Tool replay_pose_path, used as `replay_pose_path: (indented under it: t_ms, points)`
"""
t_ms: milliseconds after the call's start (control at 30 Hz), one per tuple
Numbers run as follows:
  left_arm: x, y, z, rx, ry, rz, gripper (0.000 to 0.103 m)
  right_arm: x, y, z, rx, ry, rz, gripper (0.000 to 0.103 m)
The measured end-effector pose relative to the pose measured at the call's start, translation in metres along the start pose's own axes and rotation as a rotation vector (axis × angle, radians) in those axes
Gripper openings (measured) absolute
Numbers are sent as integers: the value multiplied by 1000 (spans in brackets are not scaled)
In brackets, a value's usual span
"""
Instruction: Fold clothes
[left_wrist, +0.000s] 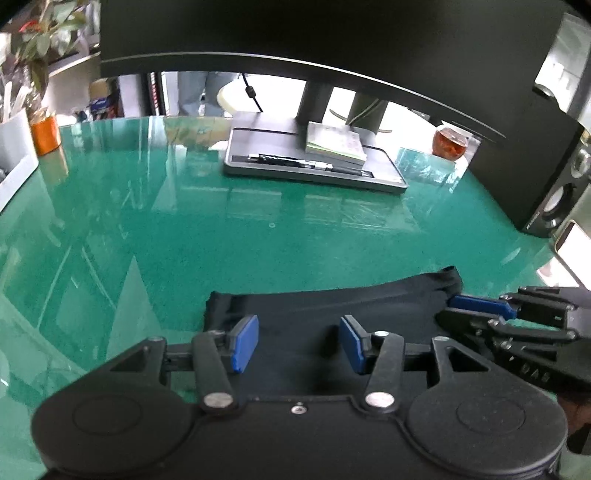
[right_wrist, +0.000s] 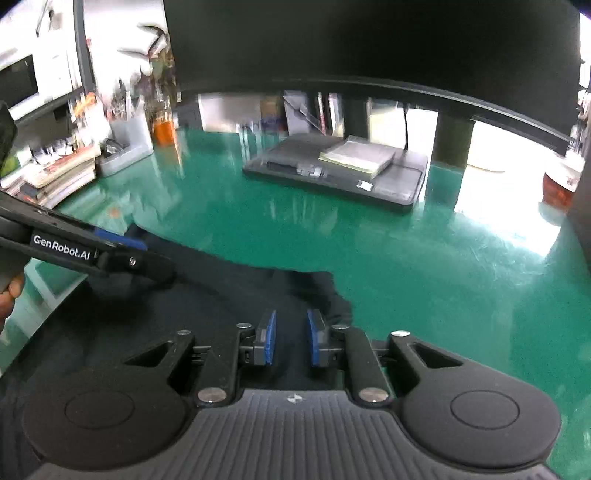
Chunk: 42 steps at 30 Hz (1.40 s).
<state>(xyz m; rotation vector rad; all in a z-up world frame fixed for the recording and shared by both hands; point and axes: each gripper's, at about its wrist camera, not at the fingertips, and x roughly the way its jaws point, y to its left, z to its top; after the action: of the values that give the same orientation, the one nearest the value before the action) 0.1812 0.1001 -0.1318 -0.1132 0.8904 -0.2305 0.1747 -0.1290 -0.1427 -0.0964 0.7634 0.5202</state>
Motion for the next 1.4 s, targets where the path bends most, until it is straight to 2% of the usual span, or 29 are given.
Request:
replay_pose_path:
  t_ms: [67, 133, 200, 300, 400, 467, 700, 733, 767, 833, 900, 1133, 1233, 1333, 1367, 1400]
  points:
    - [-14, 4, 4, -42, -31, -40, 51, -7, -7, 3, 65, -11, 44, 17]
    - [-28, 15, 7, -98, -87, -21, 63, -18, -17, 5, 142, -60, 54, 21]
    - [-32, 28, 7, -163, -96, -13, 64, -25, -28, 5, 223, -87, 52, 26]
    - [-26, 53, 7, -268, -49, -3, 64, -19, -53, 2, 362, -68, 40, 28]
    - [-19, 59, 4, -291, -18, -30, 64, -12, -62, -1, 417, -49, 42, 28]
    - [-14, 55, 2, -287, -4, -48, 64, -7, -64, -2, 458, -38, 81, 28]
    - [2, 43, 1, -263, 10, -63, 63, 1, -53, -6, 484, -25, 106, 28]
    - [3, 43, 2, -265, 9, -63, 57, 2, -54, -6, 497, -25, 108, 25]
    - [3, 43, 2, -263, 9, -57, 52, 2, -55, -7, 501, -22, 105, 17]
    - [4, 42, 3, -260, 8, -39, 36, 2, -56, -7, 495, -19, 94, 12]
    - [6, 43, 4, -269, 5, -31, 30, 1, -56, -7, 487, -21, 79, 11]
    - [31, 27, 23, -235, -17, -36, 30, 3, -66, 5, 414, -44, -22, 10]
    - [38, 21, 31, -196, -35, -11, 31, 5, -71, 14, 373, -58, -49, 11]
    - [29, 17, 32, -150, -41, 7, 36, -1, -74, 20, 328, -81, -46, 20]
    - [22, 16, 30, -133, -41, 6, 36, -6, -74, 21, 314, -96, -46, 28]
    - [15, 14, 28, -117, -41, 5, 36, -14, -72, 20, 292, -116, -49, 31]
